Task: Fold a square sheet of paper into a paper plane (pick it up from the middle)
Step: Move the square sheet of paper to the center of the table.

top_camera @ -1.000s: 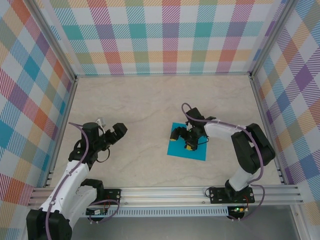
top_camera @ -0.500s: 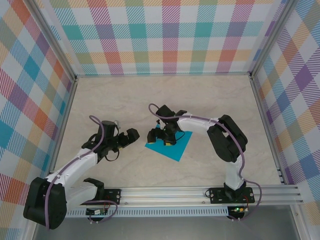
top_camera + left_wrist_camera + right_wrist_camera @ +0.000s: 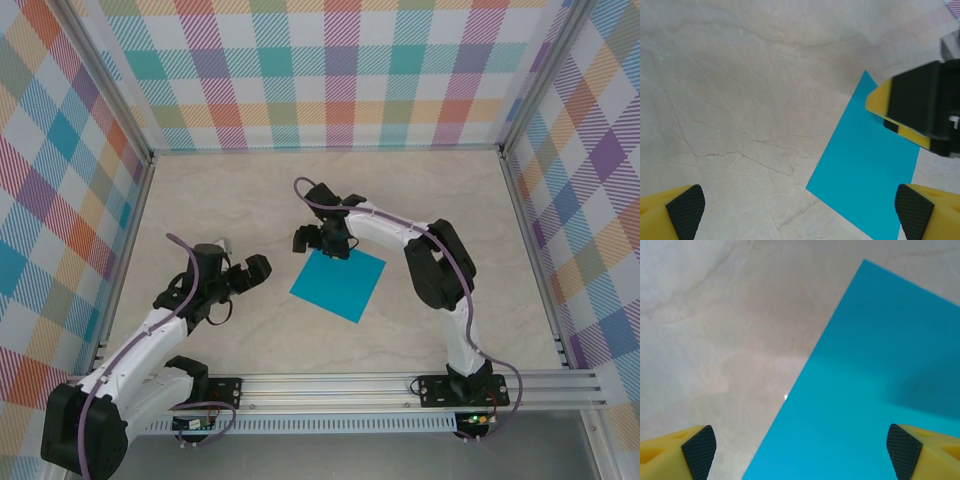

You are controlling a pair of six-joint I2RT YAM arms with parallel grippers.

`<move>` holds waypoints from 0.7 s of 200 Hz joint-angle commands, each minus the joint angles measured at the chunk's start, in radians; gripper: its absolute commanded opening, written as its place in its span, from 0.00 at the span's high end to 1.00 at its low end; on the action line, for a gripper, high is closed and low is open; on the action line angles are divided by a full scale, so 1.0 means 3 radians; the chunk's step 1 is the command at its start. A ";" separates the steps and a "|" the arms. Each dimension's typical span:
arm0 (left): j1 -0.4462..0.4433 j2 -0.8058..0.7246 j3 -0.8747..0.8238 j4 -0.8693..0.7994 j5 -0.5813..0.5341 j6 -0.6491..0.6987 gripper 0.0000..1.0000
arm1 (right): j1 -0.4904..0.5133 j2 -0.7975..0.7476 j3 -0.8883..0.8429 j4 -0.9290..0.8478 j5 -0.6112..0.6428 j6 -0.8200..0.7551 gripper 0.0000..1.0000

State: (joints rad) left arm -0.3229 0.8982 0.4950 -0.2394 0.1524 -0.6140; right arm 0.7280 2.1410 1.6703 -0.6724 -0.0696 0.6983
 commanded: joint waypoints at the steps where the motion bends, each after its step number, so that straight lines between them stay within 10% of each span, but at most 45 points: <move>1: -0.0018 -0.0189 -0.0054 -0.0102 -0.0112 0.0082 0.00 | 0.0002 0.0216 0.0251 -0.0283 0.0042 -0.0048 0.09; 91: -0.0008 -0.0661 -0.0290 -0.0177 -0.0208 0.0060 0.00 | 0.0262 0.0416 0.0190 -0.0379 -0.0959 -0.1395 0.12; 140: -0.0008 -0.0642 -0.0347 -0.0015 -0.0022 -0.0001 0.00 | 0.0263 -0.0009 0.0159 -0.0380 -0.0452 -0.1024 0.09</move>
State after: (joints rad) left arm -0.3229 0.6926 0.4053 -0.2928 0.1074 -0.6098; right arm 0.8062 2.2261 1.7477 -0.7464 -0.2592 0.3504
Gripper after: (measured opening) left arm 0.999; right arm 0.901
